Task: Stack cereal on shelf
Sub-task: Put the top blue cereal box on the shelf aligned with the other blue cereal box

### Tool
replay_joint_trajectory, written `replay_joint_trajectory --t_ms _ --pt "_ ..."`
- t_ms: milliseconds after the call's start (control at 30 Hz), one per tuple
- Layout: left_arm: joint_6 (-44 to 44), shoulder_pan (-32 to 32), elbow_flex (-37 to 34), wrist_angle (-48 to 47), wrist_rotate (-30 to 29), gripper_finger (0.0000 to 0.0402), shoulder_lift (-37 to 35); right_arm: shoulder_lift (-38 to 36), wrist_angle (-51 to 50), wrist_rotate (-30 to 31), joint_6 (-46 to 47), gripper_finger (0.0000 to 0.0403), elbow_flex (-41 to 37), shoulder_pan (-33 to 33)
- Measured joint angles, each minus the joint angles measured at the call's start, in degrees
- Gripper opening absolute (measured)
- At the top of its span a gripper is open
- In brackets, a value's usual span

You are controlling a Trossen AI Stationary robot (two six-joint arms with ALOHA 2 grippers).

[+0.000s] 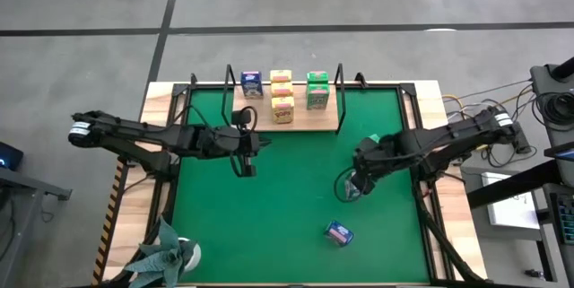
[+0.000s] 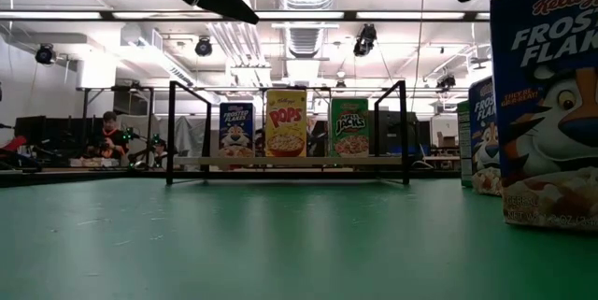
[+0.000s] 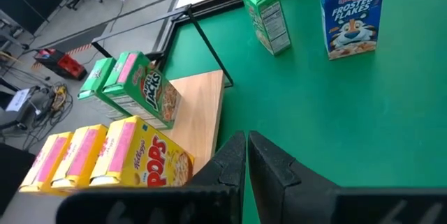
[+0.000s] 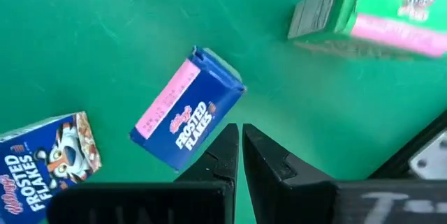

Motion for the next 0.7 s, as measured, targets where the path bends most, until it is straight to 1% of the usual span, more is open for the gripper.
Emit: replay_joint_trajectory --t_ms 167,267,333,467,600,700 --pt "1.44 0.0 0.01 0.05 0.0 0.0001 -0.02 0.23 0.42 -0.04 6.46 0.0018 -0.23 1.46" --pt "1.64 0.0 0.02 0.04 -0.01 0.0001 -0.01 0.23 2.07 0.08 9.47 0.0043 -0.56 2.17" --pt "2.44 0.02 0.02 0.06 -0.01 0.0001 0.0 0.37 3.1 0.09 10.95 0.007 -0.97 2.68" --pt "4.13 0.07 0.02 0.26 -0.58 0.0001 0.0 2.09 3.96 0.09 12.71 0.0143 -1.27 3.57" --pt "5.32 0.12 0.02 1.25 -2.03 0.0001 -0.02 4.83 4.35 0.07 12.53 0.0214 -1.24 3.68" --pt "6.15 0.13 0.02 1.73 -2.06 0.0001 -0.02 7.16 4.37 0.07 12.14 0.0258 -0.71 3.68"
